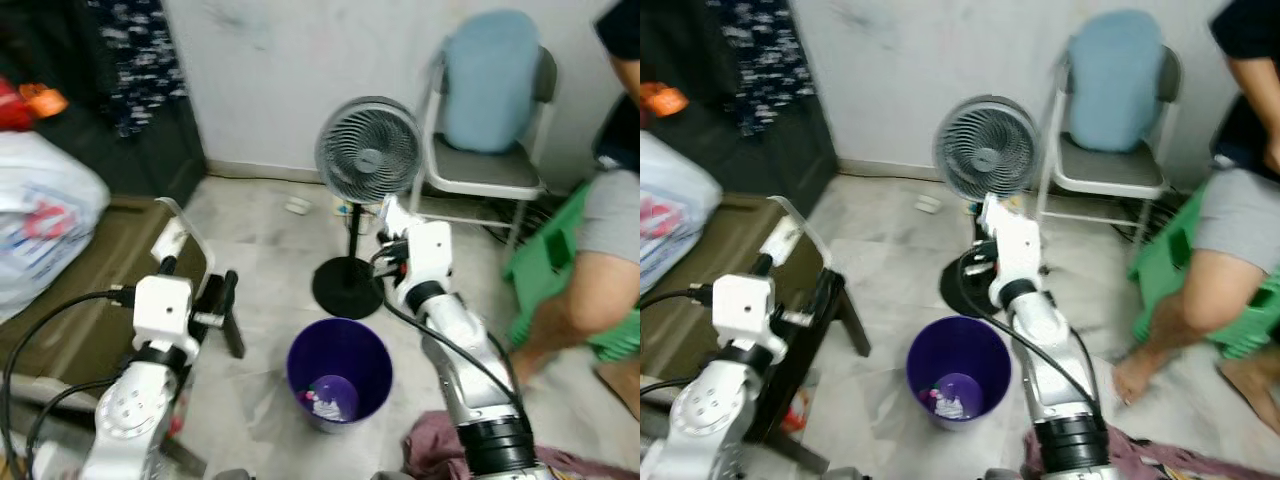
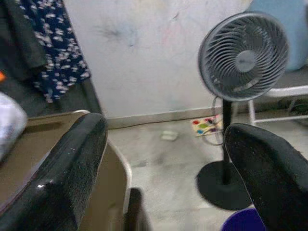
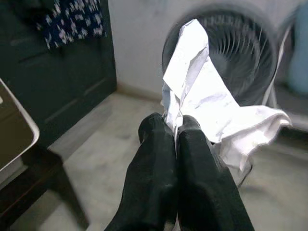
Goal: Clean up the room
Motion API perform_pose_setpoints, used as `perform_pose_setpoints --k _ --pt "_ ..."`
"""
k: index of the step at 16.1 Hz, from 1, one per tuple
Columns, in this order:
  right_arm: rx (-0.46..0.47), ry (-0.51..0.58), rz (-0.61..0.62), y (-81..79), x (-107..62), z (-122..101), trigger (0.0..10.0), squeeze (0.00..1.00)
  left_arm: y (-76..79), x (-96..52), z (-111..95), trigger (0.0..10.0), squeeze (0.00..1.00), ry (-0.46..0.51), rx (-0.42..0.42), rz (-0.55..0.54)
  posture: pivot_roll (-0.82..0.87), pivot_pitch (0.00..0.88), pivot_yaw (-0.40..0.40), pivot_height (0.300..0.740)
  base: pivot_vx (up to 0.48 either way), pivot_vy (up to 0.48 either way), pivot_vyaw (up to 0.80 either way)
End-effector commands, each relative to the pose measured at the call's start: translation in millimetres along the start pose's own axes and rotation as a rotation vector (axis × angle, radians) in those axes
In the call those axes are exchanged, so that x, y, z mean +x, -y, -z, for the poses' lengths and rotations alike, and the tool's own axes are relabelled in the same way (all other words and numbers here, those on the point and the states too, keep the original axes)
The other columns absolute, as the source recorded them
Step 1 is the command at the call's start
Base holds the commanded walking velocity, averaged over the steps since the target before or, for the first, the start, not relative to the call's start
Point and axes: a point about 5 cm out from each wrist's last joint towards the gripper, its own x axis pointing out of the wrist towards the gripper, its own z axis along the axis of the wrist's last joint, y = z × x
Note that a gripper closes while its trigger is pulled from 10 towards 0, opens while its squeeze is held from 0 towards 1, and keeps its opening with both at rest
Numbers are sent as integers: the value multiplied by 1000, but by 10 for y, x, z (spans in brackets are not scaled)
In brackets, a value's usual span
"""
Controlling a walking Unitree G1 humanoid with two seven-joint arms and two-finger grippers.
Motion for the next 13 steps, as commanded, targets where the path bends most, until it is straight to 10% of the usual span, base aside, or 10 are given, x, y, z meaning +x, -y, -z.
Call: perform_pose_setpoints --k 1,13 --pt "16 -51 64 86 29 45 10000 0 -49 11 -72 10000 0 29 19 3 -23 22 26 740 0 0 0" --pt "104 -91 203 138 244 70 10000 0 116 -88 -373 10000 0 149 219 212 51 103 86 740 0 0 0"
